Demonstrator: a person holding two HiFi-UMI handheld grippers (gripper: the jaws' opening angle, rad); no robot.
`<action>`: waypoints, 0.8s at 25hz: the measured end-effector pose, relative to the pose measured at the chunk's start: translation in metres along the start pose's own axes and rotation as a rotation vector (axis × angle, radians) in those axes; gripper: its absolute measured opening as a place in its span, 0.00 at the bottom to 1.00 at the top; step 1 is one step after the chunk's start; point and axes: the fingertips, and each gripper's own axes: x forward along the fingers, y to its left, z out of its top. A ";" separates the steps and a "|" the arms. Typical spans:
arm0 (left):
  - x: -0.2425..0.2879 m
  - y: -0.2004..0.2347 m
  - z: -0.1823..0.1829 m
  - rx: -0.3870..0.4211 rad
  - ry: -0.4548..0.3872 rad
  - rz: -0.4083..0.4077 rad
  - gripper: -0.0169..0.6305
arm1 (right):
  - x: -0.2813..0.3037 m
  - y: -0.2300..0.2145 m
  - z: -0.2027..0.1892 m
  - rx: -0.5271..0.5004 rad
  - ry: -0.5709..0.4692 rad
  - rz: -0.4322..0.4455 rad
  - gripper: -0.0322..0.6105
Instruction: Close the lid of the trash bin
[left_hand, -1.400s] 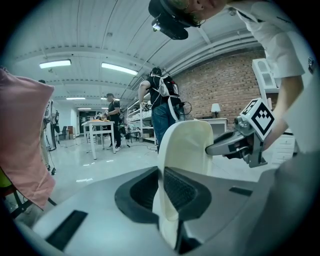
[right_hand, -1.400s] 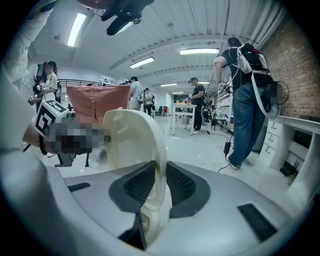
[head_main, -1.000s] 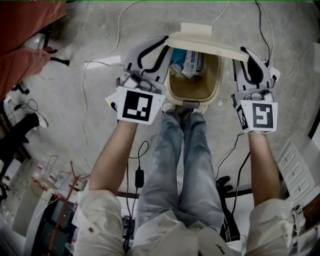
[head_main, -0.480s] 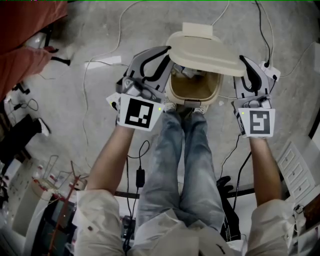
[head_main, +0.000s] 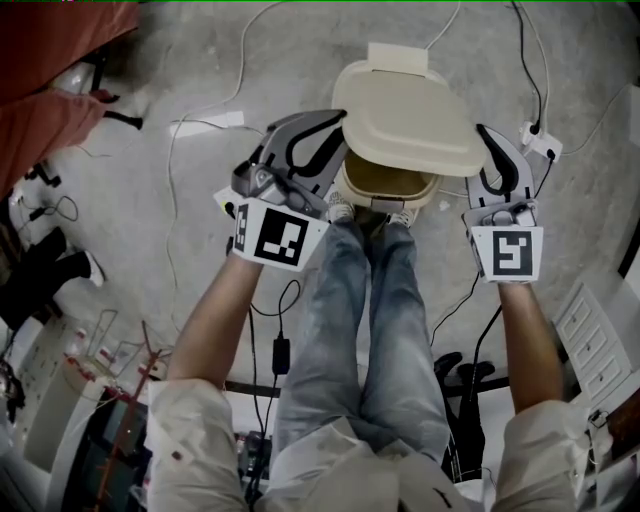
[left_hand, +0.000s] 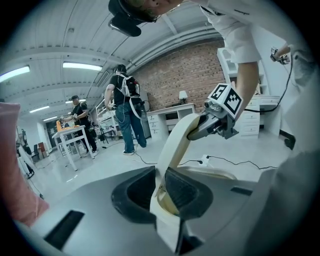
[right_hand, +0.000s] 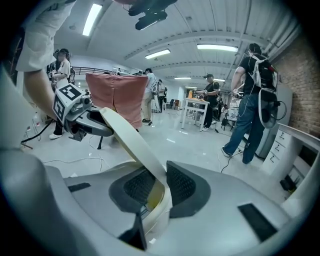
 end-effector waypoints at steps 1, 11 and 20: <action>0.000 -0.002 -0.001 0.009 0.004 -0.010 0.13 | 0.000 0.001 -0.002 0.000 0.004 0.002 0.18; -0.007 -0.018 -0.013 0.103 0.044 -0.079 0.15 | -0.004 0.011 -0.011 -0.065 0.021 0.017 0.19; -0.011 -0.031 -0.022 0.161 0.073 -0.138 0.17 | -0.009 0.024 -0.025 -0.125 0.054 0.061 0.23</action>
